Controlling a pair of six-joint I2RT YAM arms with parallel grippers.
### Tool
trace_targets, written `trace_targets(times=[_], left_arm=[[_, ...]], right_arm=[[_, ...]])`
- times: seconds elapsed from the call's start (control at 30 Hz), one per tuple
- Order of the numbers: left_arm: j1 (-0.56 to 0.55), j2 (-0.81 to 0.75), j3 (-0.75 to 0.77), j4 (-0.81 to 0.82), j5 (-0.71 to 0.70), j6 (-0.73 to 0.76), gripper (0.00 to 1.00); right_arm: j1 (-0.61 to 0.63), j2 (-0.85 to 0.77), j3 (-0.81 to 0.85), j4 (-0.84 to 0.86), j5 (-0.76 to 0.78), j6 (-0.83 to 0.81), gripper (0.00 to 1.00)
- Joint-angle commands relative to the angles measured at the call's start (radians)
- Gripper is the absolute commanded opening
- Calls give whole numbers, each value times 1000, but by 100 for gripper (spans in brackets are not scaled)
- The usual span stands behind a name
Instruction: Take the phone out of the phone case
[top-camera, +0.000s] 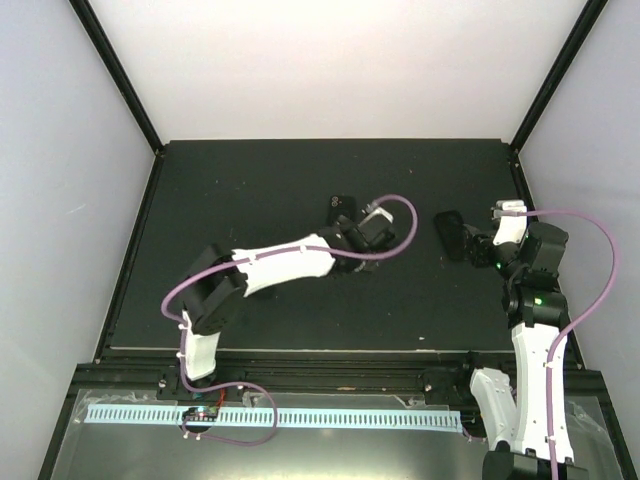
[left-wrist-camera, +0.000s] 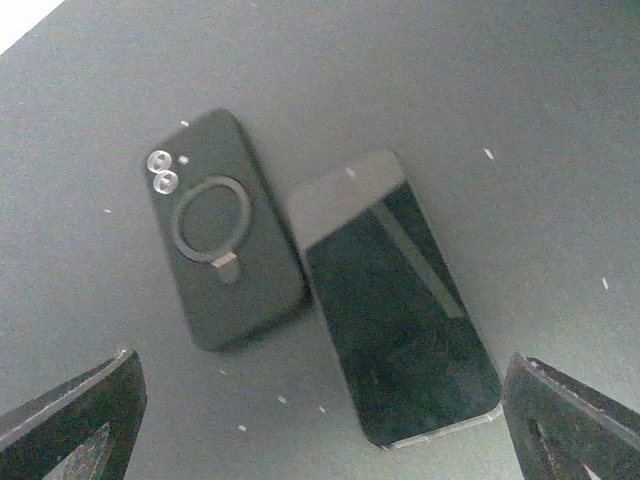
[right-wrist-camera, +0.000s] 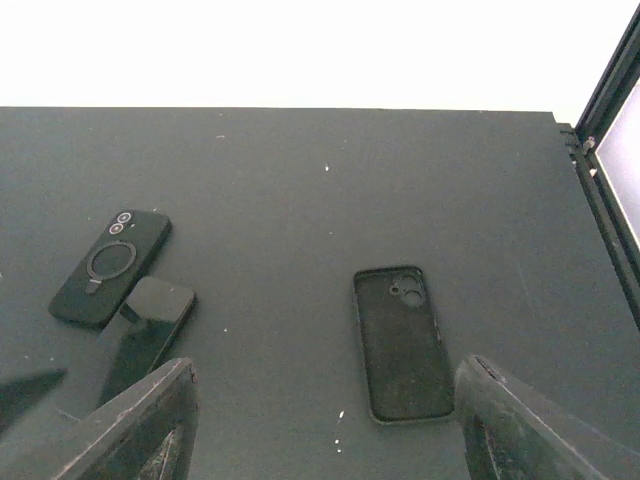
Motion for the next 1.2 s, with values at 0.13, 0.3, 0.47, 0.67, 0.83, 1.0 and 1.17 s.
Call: trace_targets(times=[0.13,0.3,0.47,0.67,0.83,1.0,1.17], left_arm=[[191,45,168,-121,230,-157,99],[275,165,312,-211,352,-188,99],[330,285,435,-260,447,-182,99],[361,388,528,-283,417,-176,99],[380,436,579,-286,408,-180,99],[386,497,669,-333,395,-153,99],[399,522,690,-343,383,-166,99]], right_arm=[[-1,5,4,1,14,-46,70],[-1,1,5,-6,-9,-58,70],[-1,5,7,-12,-21,-61,70],[-1,2,7,-14,-16,-62,70],[-1,-1,6,-14,-13,-63,70],[-2,8,6,-13,-10,-62,70],[-1,17,6,-16,-14,-65,70]])
